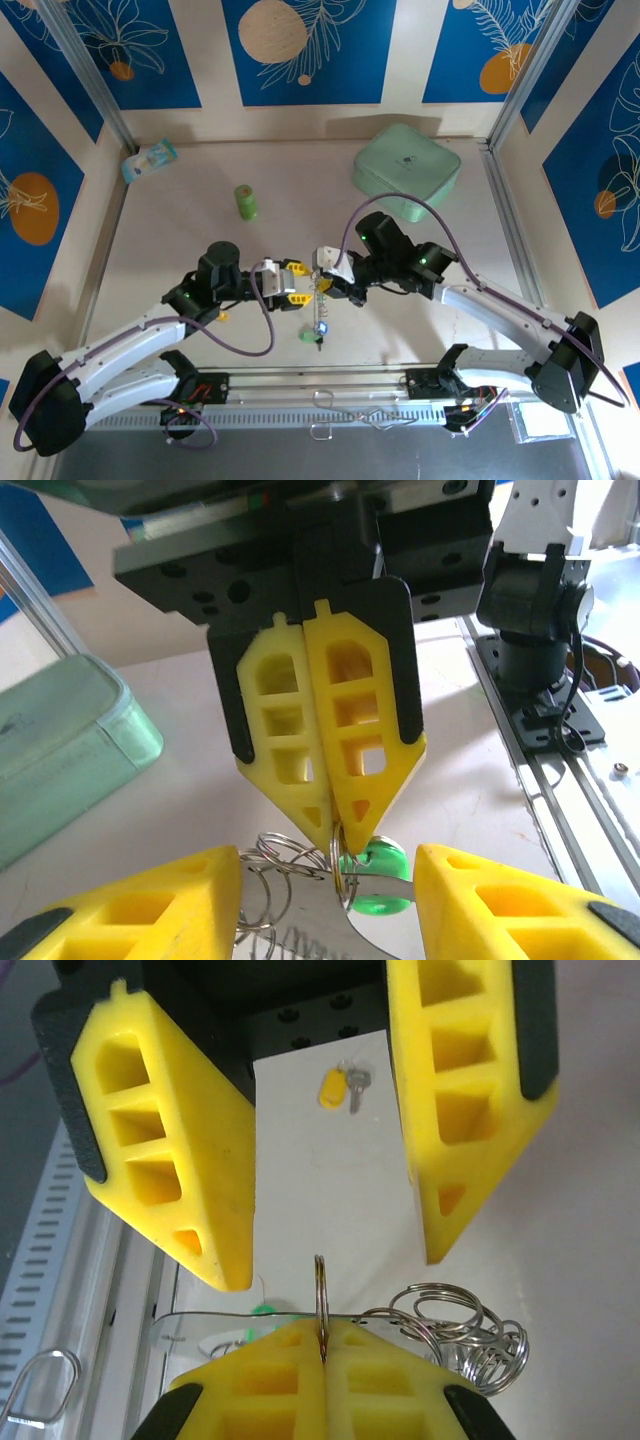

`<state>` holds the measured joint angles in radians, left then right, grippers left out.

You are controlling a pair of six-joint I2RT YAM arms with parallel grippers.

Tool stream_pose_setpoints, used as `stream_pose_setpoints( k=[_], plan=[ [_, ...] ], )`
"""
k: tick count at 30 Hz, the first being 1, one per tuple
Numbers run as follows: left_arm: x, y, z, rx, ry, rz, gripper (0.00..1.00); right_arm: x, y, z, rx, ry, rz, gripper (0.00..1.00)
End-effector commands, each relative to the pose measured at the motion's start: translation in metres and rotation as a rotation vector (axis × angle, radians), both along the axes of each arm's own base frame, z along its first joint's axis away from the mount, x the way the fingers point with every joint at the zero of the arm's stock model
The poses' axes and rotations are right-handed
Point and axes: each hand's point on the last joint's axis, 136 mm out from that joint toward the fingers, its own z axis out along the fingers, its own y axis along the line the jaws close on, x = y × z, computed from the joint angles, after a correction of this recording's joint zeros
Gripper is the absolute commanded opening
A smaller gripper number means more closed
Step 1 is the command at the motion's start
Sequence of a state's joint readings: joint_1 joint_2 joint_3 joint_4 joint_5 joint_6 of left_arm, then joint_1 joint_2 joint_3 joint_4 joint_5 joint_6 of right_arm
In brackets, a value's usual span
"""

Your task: Put the keys on the keyring

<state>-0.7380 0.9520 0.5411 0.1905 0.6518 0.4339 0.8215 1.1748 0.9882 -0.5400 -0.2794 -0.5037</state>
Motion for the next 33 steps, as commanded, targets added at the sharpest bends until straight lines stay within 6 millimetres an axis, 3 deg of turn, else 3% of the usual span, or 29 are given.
stream_pose_setpoints(
  k=[1, 5, 8, 16, 18, 22, 26, 33],
  plan=[
    [-0.002, -0.001, -0.005, 0.044, 0.009, -0.016, 0.48, -0.003, -0.002, -0.001, -0.079, -0.027, 0.039, 0.0],
    [-0.003, -0.001, -0.005, 0.045, 0.009, -0.023, 0.44, -0.006, 0.009, 0.004, -0.058, -0.035, 0.08, 0.0],
    [-0.003, -0.001, -0.004, 0.045, -0.006, -0.023, 0.35, -0.007, 0.015, 0.006, -0.063, -0.038, 0.097, 0.0],
    [-0.004, 0.001, -0.009, 0.073, -0.01, -0.028, 0.0, -0.01, 0.022, 0.007, -0.073, -0.066, 0.116, 0.0],
    [-0.004, 0.001, -0.01, 0.079, -0.008, -0.028, 0.0, -0.009, 0.021, 0.011, -0.039, -0.067, 0.104, 0.01],
    [-0.005, 0.001, -0.005, 0.049, -0.028, -0.027, 0.0, -0.007, 0.011, 0.019, 0.081, -0.018, 0.054, 0.35],
    [-0.008, 0.001, 0.005, -0.028, -0.061, -0.029, 0.0, -0.012, 0.0, 0.004, 0.112, 0.034, 0.017, 0.37],
    [-0.013, 0.001, 0.008, -0.065, -0.084, -0.057, 0.0, -0.015, 0.003, 0.002, 0.135, 0.053, 0.012, 0.37]
  ],
)
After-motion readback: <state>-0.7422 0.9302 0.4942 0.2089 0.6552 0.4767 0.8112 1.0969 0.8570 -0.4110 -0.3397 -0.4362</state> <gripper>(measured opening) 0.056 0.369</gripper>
